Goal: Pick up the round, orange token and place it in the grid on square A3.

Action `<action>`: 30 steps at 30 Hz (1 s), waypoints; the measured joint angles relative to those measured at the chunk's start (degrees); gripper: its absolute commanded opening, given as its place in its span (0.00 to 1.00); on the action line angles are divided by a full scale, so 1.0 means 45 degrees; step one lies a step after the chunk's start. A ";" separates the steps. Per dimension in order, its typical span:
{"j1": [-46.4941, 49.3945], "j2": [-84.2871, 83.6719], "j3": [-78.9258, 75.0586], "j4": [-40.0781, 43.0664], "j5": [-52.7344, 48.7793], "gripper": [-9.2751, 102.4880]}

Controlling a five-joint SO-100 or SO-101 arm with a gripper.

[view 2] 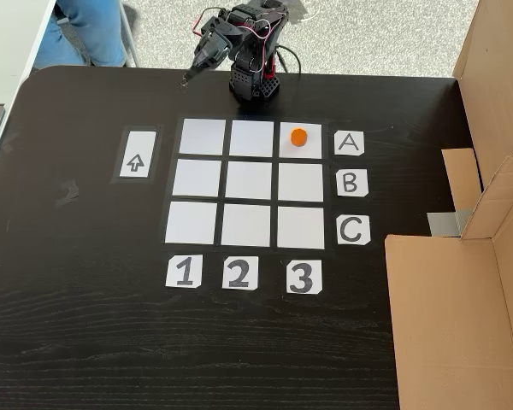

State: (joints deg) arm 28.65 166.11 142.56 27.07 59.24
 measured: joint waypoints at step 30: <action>1.3945 0.3633 0.6133 -0.0332 0.5547 0.08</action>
State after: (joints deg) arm 91.41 182.46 170.16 25.58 84.20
